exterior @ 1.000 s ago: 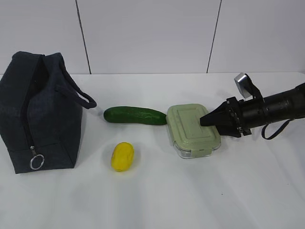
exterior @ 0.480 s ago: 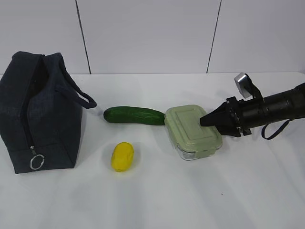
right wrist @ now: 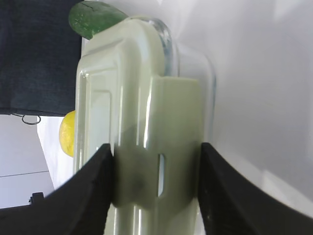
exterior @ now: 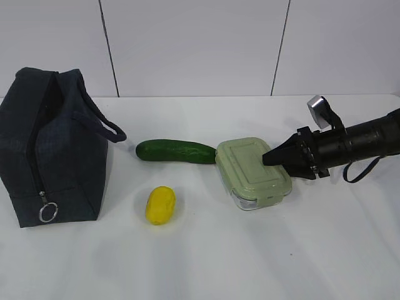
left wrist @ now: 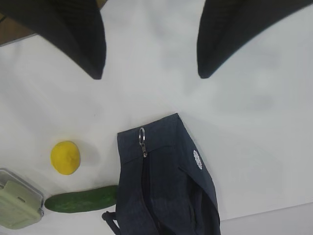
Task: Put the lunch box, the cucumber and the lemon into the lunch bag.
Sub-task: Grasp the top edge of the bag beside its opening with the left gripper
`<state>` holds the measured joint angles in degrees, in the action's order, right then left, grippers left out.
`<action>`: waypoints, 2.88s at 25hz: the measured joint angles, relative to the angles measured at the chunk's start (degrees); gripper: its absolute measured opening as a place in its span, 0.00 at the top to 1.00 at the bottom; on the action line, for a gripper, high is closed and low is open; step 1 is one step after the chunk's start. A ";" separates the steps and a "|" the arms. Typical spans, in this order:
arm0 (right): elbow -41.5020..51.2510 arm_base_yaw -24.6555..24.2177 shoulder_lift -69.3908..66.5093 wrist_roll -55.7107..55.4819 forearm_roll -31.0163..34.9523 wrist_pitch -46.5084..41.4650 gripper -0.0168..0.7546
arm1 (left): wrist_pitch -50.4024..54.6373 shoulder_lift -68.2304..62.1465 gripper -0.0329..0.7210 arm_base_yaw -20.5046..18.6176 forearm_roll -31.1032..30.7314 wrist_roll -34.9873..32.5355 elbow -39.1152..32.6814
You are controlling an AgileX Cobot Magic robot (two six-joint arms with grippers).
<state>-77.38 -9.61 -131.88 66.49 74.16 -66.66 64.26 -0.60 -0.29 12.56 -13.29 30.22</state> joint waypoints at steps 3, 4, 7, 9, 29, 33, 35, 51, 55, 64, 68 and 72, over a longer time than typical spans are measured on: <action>0.00 0.00 0.00 0.00 0.00 -0.10 0.48 | 0.00 0.00 0.38 0.00 0.00 0.00 0.00; 0.00 0.00 0.00 0.00 0.00 -0.10 0.48 | 0.00 0.00 0.38 0.00 0.00 0.00 0.00; 0.00 0.00 0.00 -0.08 -0.22 -0.10 0.48 | 0.00 0.00 0.38 0.00 0.00 0.00 0.00; 0.00 0.00 0.00 -0.08 -0.61 -0.32 0.48 | 0.00 0.00 0.38 0.00 0.00 0.00 0.00; -0.26 0.00 0.21 -1.99 -4.60 -1.53 0.44 | 0.00 0.00 0.38 0.00 0.00 0.00 0.00; -0.26 0.00 0.43 -2.21 -5.25 -1.53 0.44 | 0.00 0.00 0.38 0.00 0.00 0.00 0.00; -0.26 0.00 0.43 -2.89 -5.67 -1.63 0.44 | 0.00 0.00 0.38 0.00 0.00 0.00 0.00; -0.26 0.08 0.75 -5.05 -6.63 -1.79 0.48 | 0.00 0.00 0.38 0.00 0.00 0.00 0.00; -0.26 0.13 1.50 -5.18 -7.27 -1.37 0.48 | 0.00 0.00 0.38 0.00 0.00 0.00 0.00; -0.26 0.22 2.37 -6.00 -7.82 -0.37 0.48 | 0.00 0.00 0.38 0.00 0.00 0.00 0.00; -0.26 0.22 2.37 -7.11 -7.82 -0.29 0.48 | 0.00 0.00 0.38 0.00 0.00 0.00 0.00; -0.26 0.22 2.37 -9.27 -7.37 -0.25 0.48 | 0.00 0.00 0.38 0.00 0.00 0.00 0.00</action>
<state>-77.64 -9.40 -129.51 57.22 66.79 -66.91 64.26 -0.60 -0.29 12.56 -13.29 30.22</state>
